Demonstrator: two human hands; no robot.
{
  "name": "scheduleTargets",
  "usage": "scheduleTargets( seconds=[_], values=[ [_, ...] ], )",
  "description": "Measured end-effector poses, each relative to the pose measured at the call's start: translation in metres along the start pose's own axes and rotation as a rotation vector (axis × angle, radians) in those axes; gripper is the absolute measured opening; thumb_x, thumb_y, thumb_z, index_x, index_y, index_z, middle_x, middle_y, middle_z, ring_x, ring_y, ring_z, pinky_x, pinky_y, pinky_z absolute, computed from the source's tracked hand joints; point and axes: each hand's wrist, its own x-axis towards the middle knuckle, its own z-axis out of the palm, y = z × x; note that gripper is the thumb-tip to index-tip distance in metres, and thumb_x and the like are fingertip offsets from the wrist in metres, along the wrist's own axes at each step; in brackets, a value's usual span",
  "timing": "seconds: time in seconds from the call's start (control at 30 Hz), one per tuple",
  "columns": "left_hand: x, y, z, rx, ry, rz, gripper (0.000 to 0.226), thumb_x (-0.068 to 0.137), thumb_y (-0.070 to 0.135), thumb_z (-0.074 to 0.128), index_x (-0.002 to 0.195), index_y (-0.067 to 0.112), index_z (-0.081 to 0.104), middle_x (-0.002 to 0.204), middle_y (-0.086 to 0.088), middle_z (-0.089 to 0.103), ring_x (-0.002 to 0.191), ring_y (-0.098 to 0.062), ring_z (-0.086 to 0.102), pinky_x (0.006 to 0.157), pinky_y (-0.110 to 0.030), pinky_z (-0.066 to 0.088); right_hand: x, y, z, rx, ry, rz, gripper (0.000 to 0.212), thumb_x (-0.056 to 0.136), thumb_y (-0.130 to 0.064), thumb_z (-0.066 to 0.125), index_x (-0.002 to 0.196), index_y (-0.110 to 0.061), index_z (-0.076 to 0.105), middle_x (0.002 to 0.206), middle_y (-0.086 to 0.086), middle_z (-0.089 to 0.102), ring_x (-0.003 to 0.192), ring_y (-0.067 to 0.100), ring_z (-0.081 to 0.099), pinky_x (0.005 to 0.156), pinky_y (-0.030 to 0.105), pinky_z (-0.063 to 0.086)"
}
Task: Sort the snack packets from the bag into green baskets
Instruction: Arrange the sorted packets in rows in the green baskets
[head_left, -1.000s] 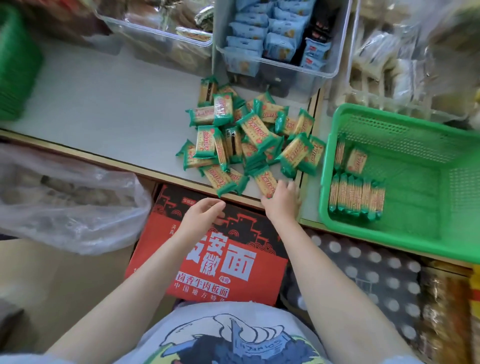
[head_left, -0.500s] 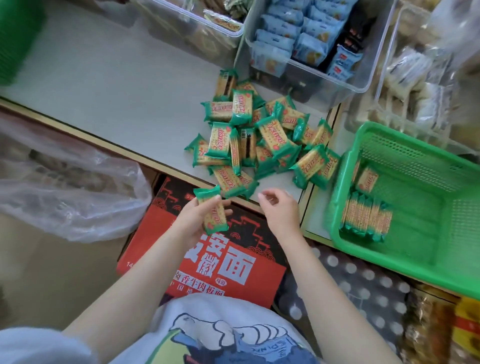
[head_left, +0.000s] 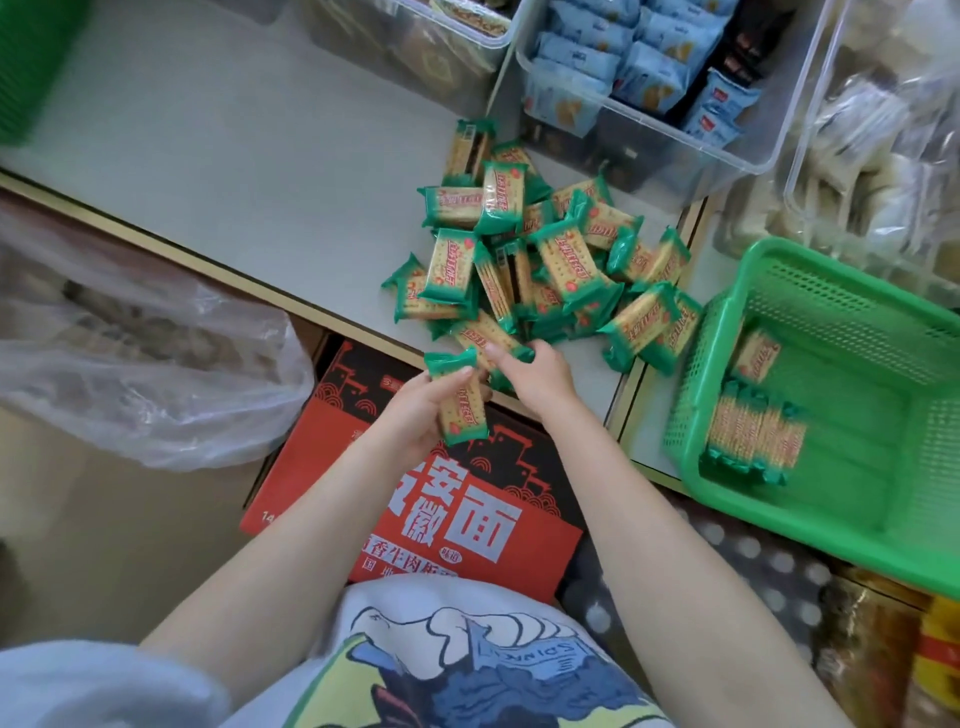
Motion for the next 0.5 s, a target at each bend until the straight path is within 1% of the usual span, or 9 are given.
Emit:
scheduleTargets(
  seconds=[0.03, 0.1, 0.17, 0.2, 0.27, 0.3, 0.37, 0.43, 0.5],
  values=[
    [-0.001, 0.0, 0.0, -0.007, 0.0, -0.002, 0.035, 0.1, 0.027, 0.057, 0.131, 0.01, 0.061, 0.118, -0.01, 0.073, 0.11, -0.024, 0.069, 0.089, -0.04, 0.054, -0.005, 0.0, -0.004, 0.046, -0.012, 0.0, 0.074, 0.092, -0.054, 0.064, 0.146, -0.009, 0.042, 0.144, 0.01, 0.048, 0.13, 0.027, 0.047, 0.102, 0.038, 0.04],
    [-0.003, -0.001, 0.0, -0.037, 0.017, -0.004, 0.037, 0.101, 0.025, 0.056, 0.132, 0.006, 0.059, 0.119, -0.011, 0.072, 0.109, -0.026, 0.07, 0.087, -0.04, 0.056, -0.02, 0.004, -0.013, 0.128, -0.035, 0.015, 0.053, 0.092, -0.05, 0.066, 0.127, -0.013, 0.05, 0.123, -0.001, 0.054, 0.108, 0.02, 0.053, 0.089, 0.034, 0.043],
    [-0.005, -0.002, 0.002, -0.061, 0.048, -0.016, 0.04, 0.099, 0.027, 0.059, 0.132, 0.005, 0.057, 0.12, -0.013, 0.071, 0.107, -0.028, 0.071, 0.086, -0.042, 0.057, -0.037, 0.015, -0.021, 0.242, -0.049, 0.071, 0.04, 0.09, -0.05, 0.068, 0.108, -0.017, 0.053, 0.111, -0.001, 0.061, 0.094, 0.017, 0.059, 0.083, 0.036, 0.049],
    [-0.007, -0.003, 0.003, -0.072, 0.066, -0.028, 0.043, 0.097, 0.031, 0.062, 0.132, 0.006, 0.056, 0.121, -0.014, 0.07, 0.106, -0.028, 0.071, 0.084, -0.043, 0.057, -0.046, 0.022, -0.025, 0.312, -0.046, 0.113, 0.037, 0.09, -0.049, 0.069, 0.105, -0.018, 0.056, 0.109, 0.001, 0.065, 0.091, 0.017, 0.063, 0.081, 0.037, 0.053],
    [-0.009, -0.005, 0.008, -0.106, 0.088, -0.048, 0.049, 0.093, 0.038, 0.066, 0.131, 0.009, 0.055, 0.124, -0.016, 0.068, 0.108, -0.028, 0.07, 0.08, -0.041, 0.057, -0.066, 0.033, -0.031, 0.475, 0.008, 0.162, 0.033, 0.091, -0.044, 0.069, 0.109, -0.02, 0.058, 0.107, 0.004, 0.069, 0.088, 0.017, 0.068, 0.076, 0.035, 0.057],
    [-0.011, -0.006, 0.012, -0.132, 0.088, -0.05, 0.049, 0.092, 0.04, 0.066, 0.13, 0.01, 0.055, 0.123, -0.016, 0.067, 0.108, -0.028, 0.069, 0.078, -0.041, 0.057, -0.077, 0.038, -0.032, 0.573, 0.062, 0.158, 0.031, 0.092, -0.042, 0.069, 0.112, -0.022, 0.058, 0.108, 0.003, 0.069, 0.09, 0.015, 0.068, 0.076, 0.033, 0.057],
    [-0.017, -0.007, 0.023, -0.196, 0.071, -0.042, 0.048, 0.091, 0.044, 0.063, 0.127, 0.013, 0.057, 0.121, -0.015, 0.067, 0.107, -0.029, 0.068, 0.079, -0.042, 0.057, -0.096, 0.042, -0.031, 0.737, 0.186, 0.086, 0.023, 0.094, -0.036, 0.068, 0.111, -0.027, 0.056, 0.11, 0.0, 0.068, 0.091, 0.012, 0.068, 0.072, 0.028, 0.055],
    [-0.022, -0.009, 0.035, -0.208, -0.006, -0.032, 0.056, 0.086, 0.051, 0.06, 0.128, 0.015, 0.058, 0.122, -0.015, 0.069, 0.109, -0.029, 0.068, 0.087, -0.044, 0.055, -0.112, 0.041, -0.026, 0.695, 0.203, -0.036, 0.018, 0.096, -0.033, 0.066, 0.108, -0.028, 0.053, 0.109, -0.003, 0.065, 0.092, 0.009, 0.067, 0.069, 0.023, 0.052],
    [-0.026, -0.012, 0.043, -0.179, -0.097, -0.03, 0.058, 0.081, 0.053, 0.058, 0.124, 0.015, 0.062, 0.119, -0.011, 0.071, 0.107, -0.026, 0.07, 0.088, -0.041, 0.055, -0.118, 0.038, -0.02, 0.514, 0.109, -0.147, 0.016, 0.098, -0.034, 0.062, 0.109, -0.024, 0.056, 0.107, -0.007, 0.062, 0.094, 0.005, 0.064, 0.072, 0.018, 0.051]
  ],
)
